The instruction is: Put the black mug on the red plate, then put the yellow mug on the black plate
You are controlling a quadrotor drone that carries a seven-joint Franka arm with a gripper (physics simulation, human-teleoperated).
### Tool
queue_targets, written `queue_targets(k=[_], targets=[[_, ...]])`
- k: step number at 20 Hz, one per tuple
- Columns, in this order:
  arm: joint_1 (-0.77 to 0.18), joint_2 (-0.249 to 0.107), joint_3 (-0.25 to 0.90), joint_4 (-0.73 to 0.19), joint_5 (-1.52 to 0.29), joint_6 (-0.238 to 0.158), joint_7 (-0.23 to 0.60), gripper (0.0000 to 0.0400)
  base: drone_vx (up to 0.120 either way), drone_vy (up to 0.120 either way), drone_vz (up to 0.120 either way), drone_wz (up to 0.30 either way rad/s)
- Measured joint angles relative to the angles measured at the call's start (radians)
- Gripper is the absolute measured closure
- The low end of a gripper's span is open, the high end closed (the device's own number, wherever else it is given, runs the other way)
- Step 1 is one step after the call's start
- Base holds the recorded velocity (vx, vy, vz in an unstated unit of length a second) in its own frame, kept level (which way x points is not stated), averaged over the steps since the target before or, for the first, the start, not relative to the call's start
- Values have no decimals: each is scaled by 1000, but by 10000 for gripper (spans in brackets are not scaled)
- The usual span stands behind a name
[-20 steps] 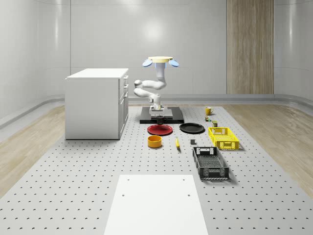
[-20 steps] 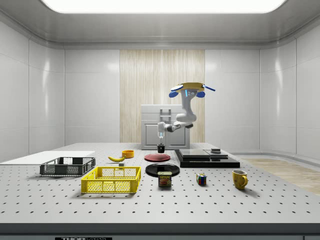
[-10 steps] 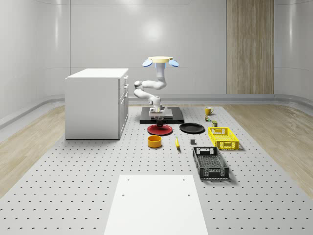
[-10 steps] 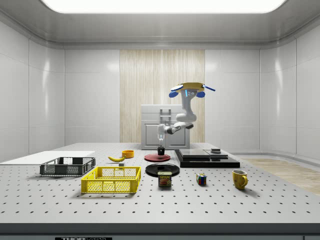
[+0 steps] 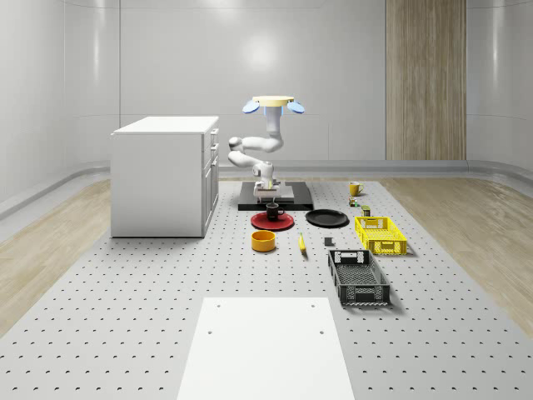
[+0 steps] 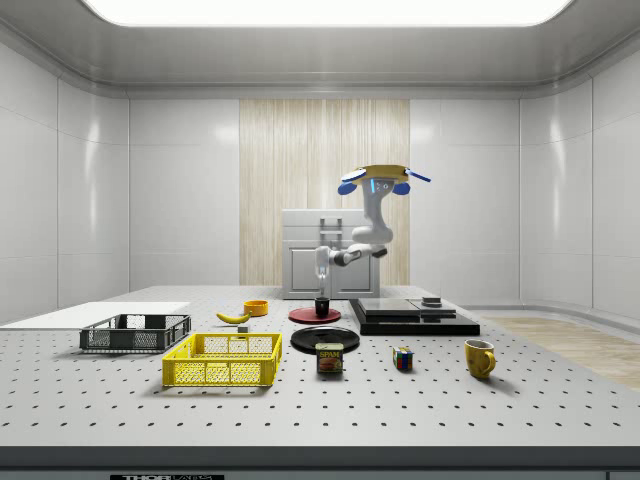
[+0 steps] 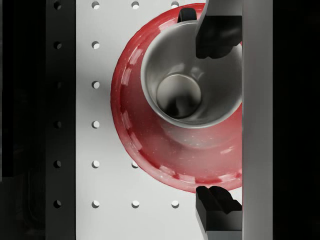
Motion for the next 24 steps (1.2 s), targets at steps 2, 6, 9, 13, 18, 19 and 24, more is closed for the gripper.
queue_targets(k=[2,6,9,13,18,19,24], targets=[[5,0,16,-8,14,-9,-1,10,0,0,120,0],[12,0,35,-18,32,-19,-2,4,0,60,120,0],[14,0,42,-21,38,-23,-2,2,0,120,120,0],[16,1,47,-23,42,-26,-3,1,0,120,100,0],[17,2,49,-24,43,-28,-3,0,0,120,0,0],[17,2,49,-24,43,-29,-3,0,-80,120,0,0],[18,3,49,-25,43,-30,-3,0,-120,120,0,0]])
